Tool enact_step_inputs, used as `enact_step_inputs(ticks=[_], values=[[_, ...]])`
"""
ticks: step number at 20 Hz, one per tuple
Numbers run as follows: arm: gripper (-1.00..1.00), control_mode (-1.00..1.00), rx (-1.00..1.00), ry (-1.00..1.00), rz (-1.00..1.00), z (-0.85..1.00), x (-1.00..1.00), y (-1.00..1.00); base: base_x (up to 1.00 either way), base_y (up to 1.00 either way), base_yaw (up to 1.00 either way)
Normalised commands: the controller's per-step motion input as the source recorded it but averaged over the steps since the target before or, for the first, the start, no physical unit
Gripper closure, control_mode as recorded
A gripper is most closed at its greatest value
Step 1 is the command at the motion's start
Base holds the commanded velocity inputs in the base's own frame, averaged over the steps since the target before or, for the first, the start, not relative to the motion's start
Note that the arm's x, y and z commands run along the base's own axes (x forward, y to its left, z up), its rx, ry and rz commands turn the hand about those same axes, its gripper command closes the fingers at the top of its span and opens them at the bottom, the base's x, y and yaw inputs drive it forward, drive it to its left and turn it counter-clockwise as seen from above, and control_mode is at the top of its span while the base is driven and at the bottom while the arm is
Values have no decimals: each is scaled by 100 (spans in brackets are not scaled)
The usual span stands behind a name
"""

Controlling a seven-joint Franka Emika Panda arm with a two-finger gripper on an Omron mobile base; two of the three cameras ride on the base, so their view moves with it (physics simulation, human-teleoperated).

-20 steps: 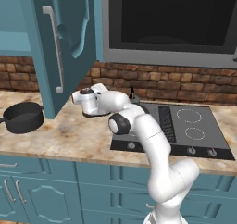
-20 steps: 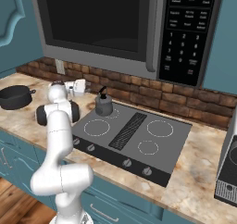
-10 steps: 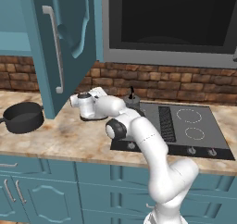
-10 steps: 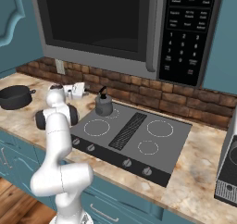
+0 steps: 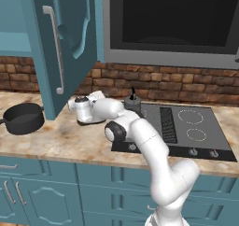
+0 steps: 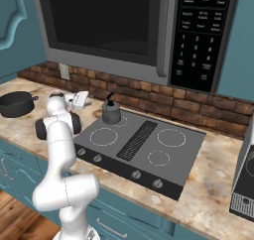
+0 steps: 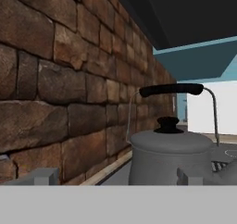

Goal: Pick the kettle from the cabinet and place it on a stove burner. Then pick the pot from the counter and place it on another stove burner. Finally, turn both burners on.

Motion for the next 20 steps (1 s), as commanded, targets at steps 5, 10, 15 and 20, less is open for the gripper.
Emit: enact_step_inputs(ticks=[5,10,15,20], values=[[-100,-100,0,0,0,0,-35,0,0,0,0],[-100,-100,0,0,0,0,-26,-5,0,0,0],[-100,-100,0,-3,0,0,-21,-17,0,0,0],[-100,-100,0,-1,0,0,-22,-16,0,0,0]])
